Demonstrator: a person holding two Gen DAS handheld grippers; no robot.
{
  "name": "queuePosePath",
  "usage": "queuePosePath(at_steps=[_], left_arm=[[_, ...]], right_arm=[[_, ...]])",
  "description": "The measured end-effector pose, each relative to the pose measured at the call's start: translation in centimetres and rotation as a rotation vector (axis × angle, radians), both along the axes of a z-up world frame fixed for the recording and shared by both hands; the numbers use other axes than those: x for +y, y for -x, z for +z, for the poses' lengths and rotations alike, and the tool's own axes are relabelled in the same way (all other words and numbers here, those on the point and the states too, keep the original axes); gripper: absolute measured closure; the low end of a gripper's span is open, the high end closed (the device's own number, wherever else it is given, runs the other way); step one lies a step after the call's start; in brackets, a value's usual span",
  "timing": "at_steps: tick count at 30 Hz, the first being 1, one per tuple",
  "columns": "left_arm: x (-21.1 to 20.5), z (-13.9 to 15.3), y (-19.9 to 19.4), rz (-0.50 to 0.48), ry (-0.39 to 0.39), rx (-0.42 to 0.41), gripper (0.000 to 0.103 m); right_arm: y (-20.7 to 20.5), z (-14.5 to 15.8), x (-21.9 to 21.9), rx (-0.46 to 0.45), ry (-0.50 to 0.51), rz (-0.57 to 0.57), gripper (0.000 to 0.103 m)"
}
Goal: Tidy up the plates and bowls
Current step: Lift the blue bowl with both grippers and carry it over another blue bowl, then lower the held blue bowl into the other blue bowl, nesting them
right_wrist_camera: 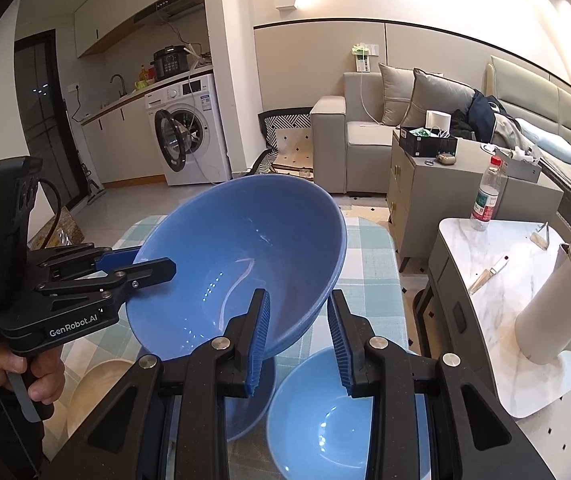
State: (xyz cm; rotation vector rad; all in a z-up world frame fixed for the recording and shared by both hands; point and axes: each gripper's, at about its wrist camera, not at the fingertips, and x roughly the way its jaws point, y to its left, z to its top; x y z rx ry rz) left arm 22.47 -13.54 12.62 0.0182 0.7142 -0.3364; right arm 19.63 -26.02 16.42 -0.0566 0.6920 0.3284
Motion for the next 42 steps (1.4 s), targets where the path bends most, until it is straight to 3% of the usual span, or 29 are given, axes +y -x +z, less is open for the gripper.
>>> queuePosePath(at_steps=[19, 42], left_arm=[[1.7, -0.1, 3.6, 0.028, 0.001, -0.026, 0.076], [2.8, -4.3, 4.5, 0.051, 0.010, 0.053, 0.076]], right_arm=[[3.0, -0.1, 2.0, -0.007, -0.029, 0.042, 0.071], [2.9, -4.5, 2.7, 0.075, -0.023, 0.062, 0.071]])
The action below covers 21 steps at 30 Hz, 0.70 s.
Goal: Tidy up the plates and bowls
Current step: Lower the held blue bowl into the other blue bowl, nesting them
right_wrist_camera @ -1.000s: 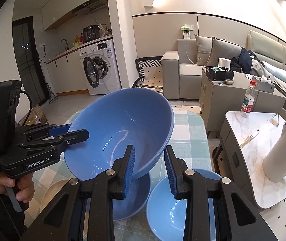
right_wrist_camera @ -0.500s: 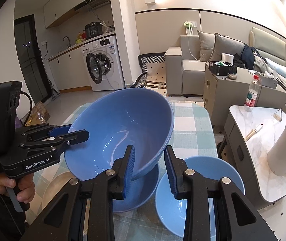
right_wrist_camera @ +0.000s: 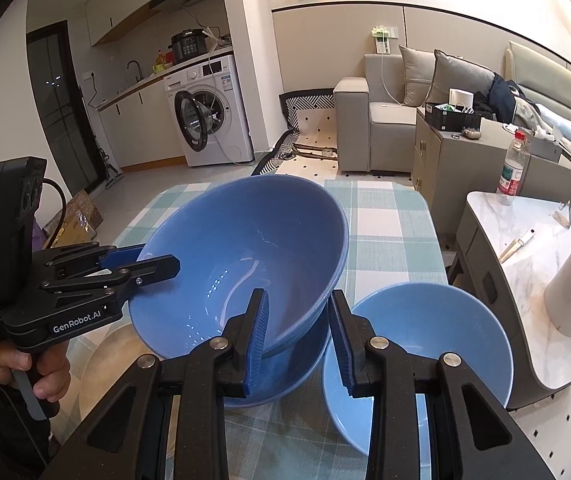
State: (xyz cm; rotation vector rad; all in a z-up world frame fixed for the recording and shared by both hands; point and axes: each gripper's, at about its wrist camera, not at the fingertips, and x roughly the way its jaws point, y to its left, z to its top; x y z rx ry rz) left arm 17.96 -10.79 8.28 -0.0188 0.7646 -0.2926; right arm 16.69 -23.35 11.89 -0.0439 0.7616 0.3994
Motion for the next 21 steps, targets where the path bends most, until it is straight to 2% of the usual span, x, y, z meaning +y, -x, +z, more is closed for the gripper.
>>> queuePosePath(at_steps=[21], left_arm=[[0.4, -2.2, 0.0, 0.009, -0.024, 0.049, 0.075]], right_arm=[[0.1, -3.8, 0.6, 0.072, 0.020, 0.005, 0.071]])
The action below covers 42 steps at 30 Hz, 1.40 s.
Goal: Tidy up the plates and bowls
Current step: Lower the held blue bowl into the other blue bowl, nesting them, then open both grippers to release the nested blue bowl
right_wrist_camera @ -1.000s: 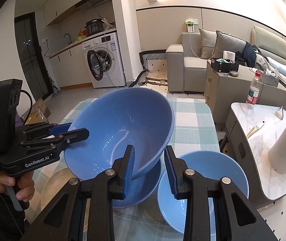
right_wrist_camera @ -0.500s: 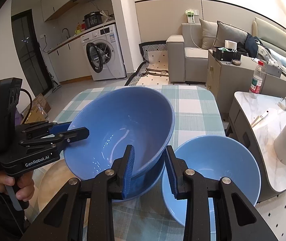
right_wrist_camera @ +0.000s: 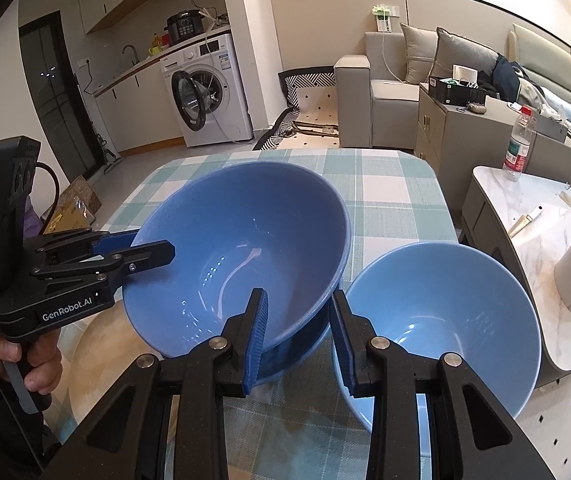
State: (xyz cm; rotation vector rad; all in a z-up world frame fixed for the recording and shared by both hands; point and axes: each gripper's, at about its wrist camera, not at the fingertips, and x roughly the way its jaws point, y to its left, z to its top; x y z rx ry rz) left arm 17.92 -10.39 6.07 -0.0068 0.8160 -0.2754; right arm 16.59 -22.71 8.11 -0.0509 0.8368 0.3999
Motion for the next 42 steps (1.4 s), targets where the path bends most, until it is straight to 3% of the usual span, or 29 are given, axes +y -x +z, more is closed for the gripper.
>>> queuePosePath(at_steps=[30, 42], left_arm=[[-0.2, -2.3, 0.1, -0.008, -0.064, 0.040, 0.074], [-0.8, -2.5, 0.2, -0.018, -0.106, 0.034, 0.066]], right_arm=[[0.1, -2.7, 1.9, 0.033, 0.089, 0.001, 0.067], [0.4, -3.3, 2.4, 0.009, 0.140, 0.006, 0.066]])
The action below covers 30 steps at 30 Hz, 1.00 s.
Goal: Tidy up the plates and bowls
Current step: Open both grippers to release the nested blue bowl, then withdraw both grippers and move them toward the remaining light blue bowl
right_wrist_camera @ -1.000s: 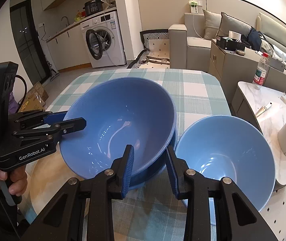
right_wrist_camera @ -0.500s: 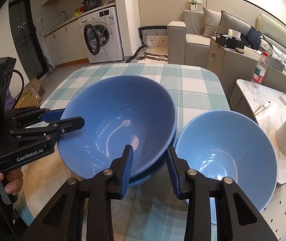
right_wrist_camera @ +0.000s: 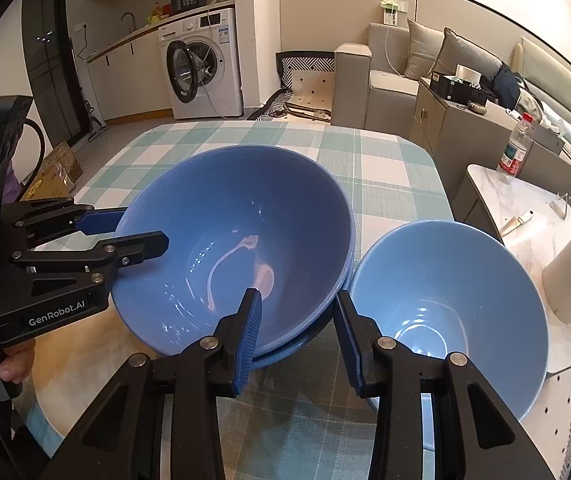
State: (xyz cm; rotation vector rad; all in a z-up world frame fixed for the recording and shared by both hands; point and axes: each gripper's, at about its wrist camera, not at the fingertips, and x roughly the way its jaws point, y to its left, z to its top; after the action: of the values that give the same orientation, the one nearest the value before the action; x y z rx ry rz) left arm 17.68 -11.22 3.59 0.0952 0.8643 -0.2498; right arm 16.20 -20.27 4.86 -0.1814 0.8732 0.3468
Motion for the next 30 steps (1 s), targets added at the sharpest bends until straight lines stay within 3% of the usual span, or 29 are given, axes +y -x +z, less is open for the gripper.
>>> queuePosePath(at_steps=[15, 20, 22, 24, 27, 30], left_arm=[[0.9, -0.9, -0.4, 0.032, 0.035, 0.056, 0.060], [1.1, -0.8, -0.4, 0.035, 0.050, 0.057, 0.053], [1.1, -0.6, -0.4, 0.035, 0.061, 0.055, 0.051], [1.1, -0.4, -0.3, 0.032, 0.071, 0.055, 0.050], [0.9, -0.2, -0.2, 0.027, 0.083, 0.052, 0.048], [0.7, 0.1, -0.1, 0.021, 0.094, 0.054, 0.046]], right_arm=[[-0.1, 0.0, -0.1, 0.000, -0.014, 0.019, 0.057], [-0.1, 0.0, -0.2, 0.005, -0.031, 0.015, 0.056], [0.1, 0.2, -0.2, 0.001, -0.032, 0.012, 0.052], [0.2, 0.6, -0.4, -0.022, -0.033, -0.002, 0.033], [0.4, 1.3, -1.2, -0.039, -0.069, -0.014, 0.024], [0.4, 1.9, -1.8, -0.057, -0.074, -0.029, 0.022]])
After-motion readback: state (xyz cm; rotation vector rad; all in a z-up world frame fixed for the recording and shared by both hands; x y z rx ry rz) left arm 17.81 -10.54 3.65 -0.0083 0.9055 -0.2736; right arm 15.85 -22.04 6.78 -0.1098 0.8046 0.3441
